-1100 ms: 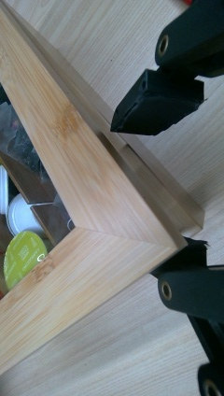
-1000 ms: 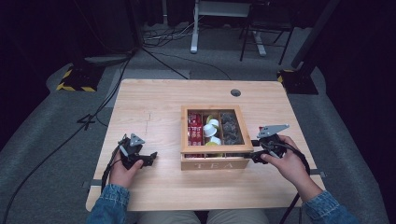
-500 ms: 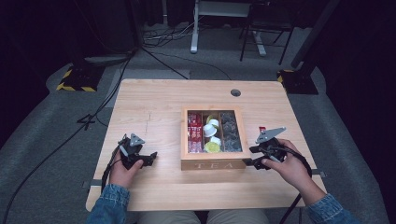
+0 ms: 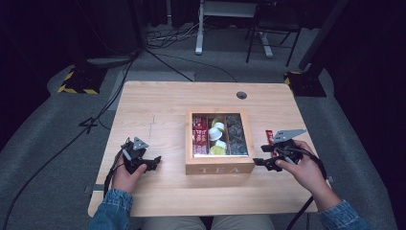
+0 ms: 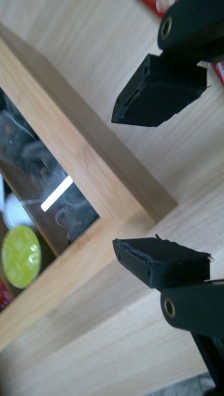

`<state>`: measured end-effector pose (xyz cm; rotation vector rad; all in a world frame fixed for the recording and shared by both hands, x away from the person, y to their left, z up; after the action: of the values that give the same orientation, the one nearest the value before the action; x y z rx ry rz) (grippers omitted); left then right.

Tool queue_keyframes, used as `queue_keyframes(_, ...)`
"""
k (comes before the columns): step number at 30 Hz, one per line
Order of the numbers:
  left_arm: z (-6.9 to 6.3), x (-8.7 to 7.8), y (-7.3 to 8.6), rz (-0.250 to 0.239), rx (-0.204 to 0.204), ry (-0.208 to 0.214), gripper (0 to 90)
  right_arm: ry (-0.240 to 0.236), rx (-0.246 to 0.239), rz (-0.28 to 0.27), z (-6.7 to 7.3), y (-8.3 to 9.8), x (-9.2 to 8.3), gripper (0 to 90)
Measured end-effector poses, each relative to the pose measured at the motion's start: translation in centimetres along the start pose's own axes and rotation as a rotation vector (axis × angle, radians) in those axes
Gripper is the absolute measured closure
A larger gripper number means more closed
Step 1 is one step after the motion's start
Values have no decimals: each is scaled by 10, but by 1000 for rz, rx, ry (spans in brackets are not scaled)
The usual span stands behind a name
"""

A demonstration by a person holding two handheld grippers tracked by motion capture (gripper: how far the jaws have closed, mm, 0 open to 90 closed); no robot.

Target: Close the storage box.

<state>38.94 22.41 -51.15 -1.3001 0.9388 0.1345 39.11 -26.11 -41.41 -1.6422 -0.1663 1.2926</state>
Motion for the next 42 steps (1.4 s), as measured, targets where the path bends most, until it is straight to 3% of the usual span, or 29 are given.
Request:
queue_keyframes(9, 4, -5, 4, 4, 13, 20, 162, 125, 88, -75, -33, 9, -25, 320)
queue_keyframes(25, 7, -9, 7, 9, 30, 28, 154, 288, 217, -56, -85, 52, -48, 304)
queue_keyframes(33, 7, -9, 7, 10, 34, 29, 153, 317, 262, -33, -99, 84, -49, 296)
queue_keyframes(42, 7, -9, 7, 9, 33, 29, 153, 348, 318, -8, -106, 120, -31, 294)
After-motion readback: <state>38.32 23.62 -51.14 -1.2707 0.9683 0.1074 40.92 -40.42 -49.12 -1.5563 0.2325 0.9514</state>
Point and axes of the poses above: each handheld gripper's, and its own axes: x roughly forward along the jaws, y roughly out of its underside, z roughly to its left, the point moved 1 cm from there along x, roughly forward along the jaws, and after that the axes turned 5 degrees about -z, right-handed, at the moved point
